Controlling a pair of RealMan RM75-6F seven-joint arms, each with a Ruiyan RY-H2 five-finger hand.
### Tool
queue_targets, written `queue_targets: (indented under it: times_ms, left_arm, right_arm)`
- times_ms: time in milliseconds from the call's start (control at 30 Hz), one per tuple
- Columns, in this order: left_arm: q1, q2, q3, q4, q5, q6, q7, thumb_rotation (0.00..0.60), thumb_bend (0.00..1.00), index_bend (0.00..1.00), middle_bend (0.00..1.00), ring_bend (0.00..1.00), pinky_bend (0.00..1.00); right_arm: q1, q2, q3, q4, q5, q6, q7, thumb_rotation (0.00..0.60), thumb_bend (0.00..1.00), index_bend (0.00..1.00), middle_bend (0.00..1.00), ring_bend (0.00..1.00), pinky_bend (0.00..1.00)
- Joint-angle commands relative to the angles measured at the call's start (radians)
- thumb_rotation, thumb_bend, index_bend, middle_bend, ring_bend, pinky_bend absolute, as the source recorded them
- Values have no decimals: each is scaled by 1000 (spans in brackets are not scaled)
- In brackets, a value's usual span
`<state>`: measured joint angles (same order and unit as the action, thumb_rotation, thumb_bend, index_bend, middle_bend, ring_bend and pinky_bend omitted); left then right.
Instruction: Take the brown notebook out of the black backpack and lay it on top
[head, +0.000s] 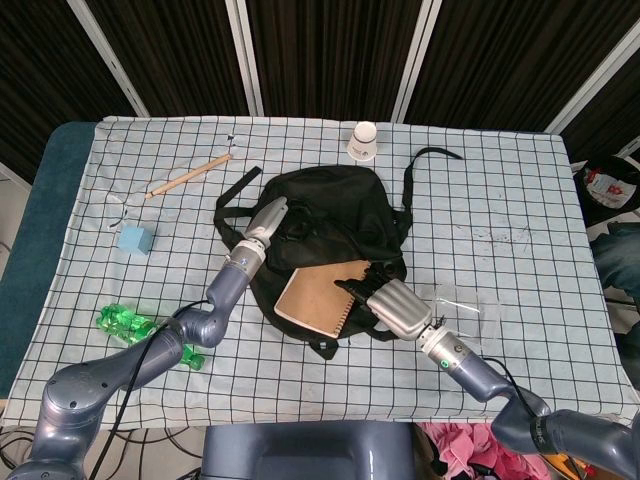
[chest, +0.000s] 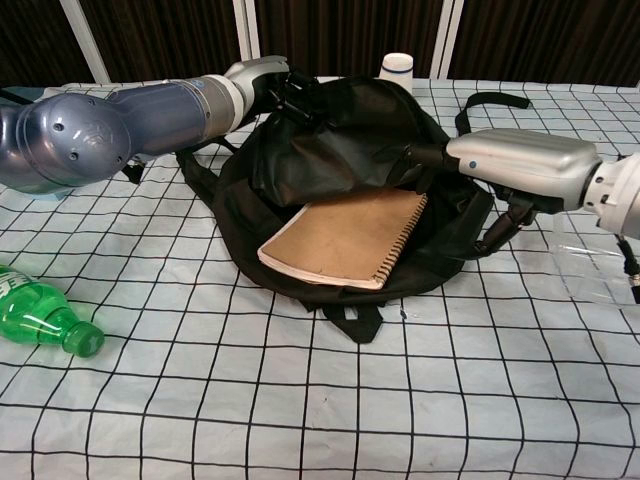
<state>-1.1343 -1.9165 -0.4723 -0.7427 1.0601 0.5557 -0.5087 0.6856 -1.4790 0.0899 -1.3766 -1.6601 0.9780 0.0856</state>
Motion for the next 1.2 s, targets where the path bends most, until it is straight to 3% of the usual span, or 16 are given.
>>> queue_targets:
  times_ms: [33,667,1200]
  left_arm:
    - [2,5,-2,-14,-8,9,16,600,507,595,602,291,112]
    - [11,14,-6,-58,-25,42,59,600,506,592,601,292,112]
    - [22,32,1,-96,-36,47,91,600,503,590,599,289,111]
  right_arm:
    - [24,-36,-7,59,11,-28,-25,600,236,75,149,244,134]
    - [61,-159,-17,240,29,9,3,600,224,101,155,244,147]
    - [88,-278,-56,412,2,43,24,600,179,149,193,262,147]
